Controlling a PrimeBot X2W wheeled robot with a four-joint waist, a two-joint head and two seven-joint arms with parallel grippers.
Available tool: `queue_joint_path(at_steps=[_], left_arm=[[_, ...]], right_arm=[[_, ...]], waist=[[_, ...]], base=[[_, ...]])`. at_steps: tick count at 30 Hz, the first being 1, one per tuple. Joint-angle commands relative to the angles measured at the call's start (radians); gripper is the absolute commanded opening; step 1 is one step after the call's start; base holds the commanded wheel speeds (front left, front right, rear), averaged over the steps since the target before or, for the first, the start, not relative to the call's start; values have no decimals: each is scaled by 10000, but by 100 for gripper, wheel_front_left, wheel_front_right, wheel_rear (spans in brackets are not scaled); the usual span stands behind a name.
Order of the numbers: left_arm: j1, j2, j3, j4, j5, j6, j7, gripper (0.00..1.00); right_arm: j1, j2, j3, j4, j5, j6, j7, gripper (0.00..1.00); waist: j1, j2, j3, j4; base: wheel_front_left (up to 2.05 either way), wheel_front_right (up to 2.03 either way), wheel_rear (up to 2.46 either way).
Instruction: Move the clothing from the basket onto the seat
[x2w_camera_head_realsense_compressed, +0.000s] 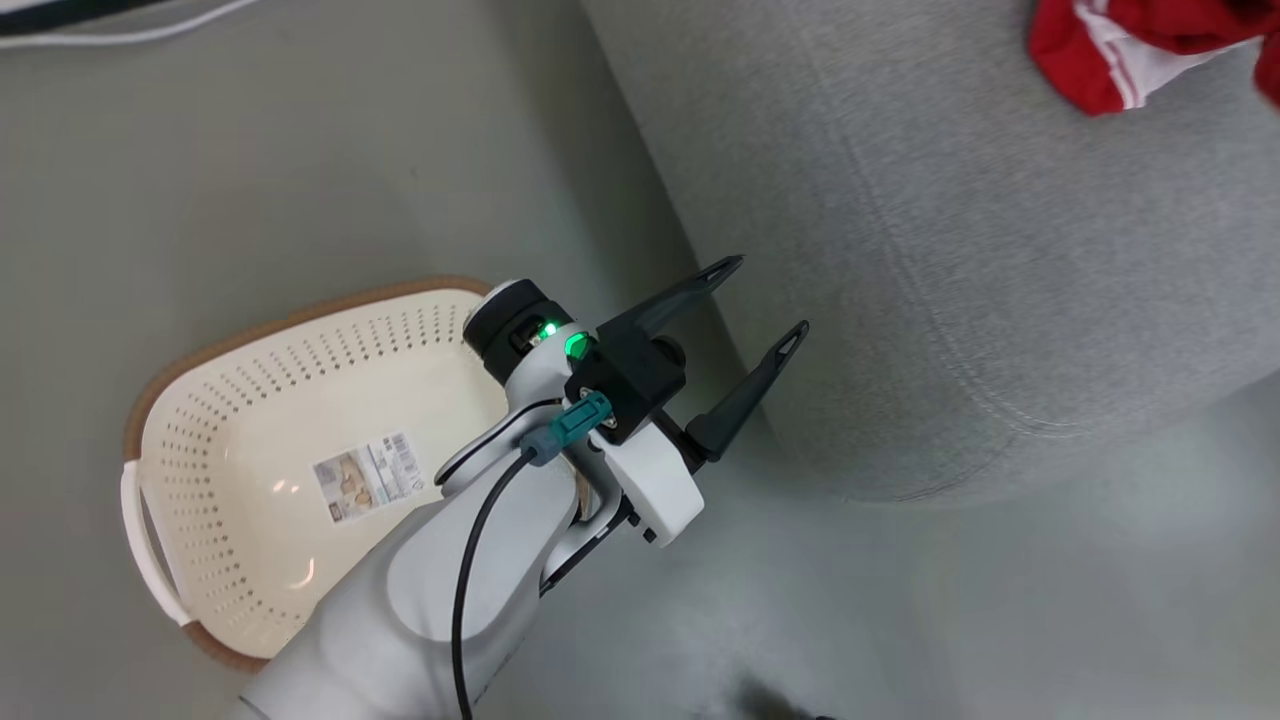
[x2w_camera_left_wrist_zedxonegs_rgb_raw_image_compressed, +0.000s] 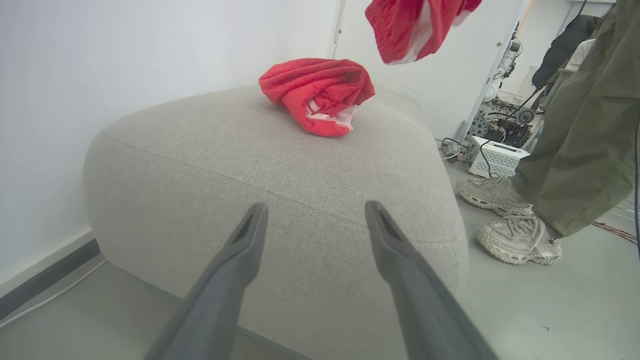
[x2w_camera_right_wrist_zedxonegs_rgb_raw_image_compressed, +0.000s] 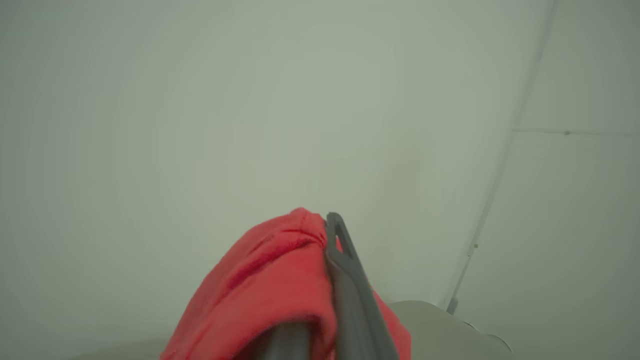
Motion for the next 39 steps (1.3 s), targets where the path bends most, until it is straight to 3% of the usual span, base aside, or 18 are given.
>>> queue_joint_path(at_steps=[1, 13, 20, 25, 35, 36, 37, 39], left_arm=[[-417, -118, 218, -250, 133, -71, -49, 100], [-836, -246, 278, -318, 470, -71, -49, 100], [-918, -297, 270, -281, 551, -71, -49, 100], [-856, -314, 171, -307, 521, -71, -49, 100], [-737, -319, 81, -639, 131, 91, -49, 100], [-690, -320, 99, -653, 65, 103, -49, 100], [-646, -320, 106, -663, 16, 104, -49, 100], [-565, -320, 117, -664, -52, 104, -49, 100]], right_arm=[[-394, -660, -203, 27, -103, 27, -57, 0], [-2519, -2141, -956, 1598, -1176, 27, -57, 0], [-4036, -2778, -2403, 3994, -1742, 27, -57, 0], [-4553, -2594, -2823, 4826, -1580, 27, -57, 0], [-3523, -1803, -2014, 6013, -1016, 27, -57, 0], [-3360, -1665, -1832, 6124, -834, 27, -57, 3], [-3200, -1538, -1648, 6151, -634, 27, -57, 29], [-2758, -1394, -1188, 5992, -370, 27, -57, 100]], waist=[[0, 0, 565, 440], [0, 0, 1731, 1101], [0, 0, 2363, 1637], [0, 0, 2647, 2037], [0, 0, 2718, 2632], [0, 0, 2675, 2658], [0, 0, 2623, 2680], [0, 0, 2516, 2700]], base=[[0, 0, 0], [0, 0, 0], [0, 0, 0], [0, 0, 0], [0, 0, 0], [0, 0, 0], [0, 0, 0], [0, 0, 0]])
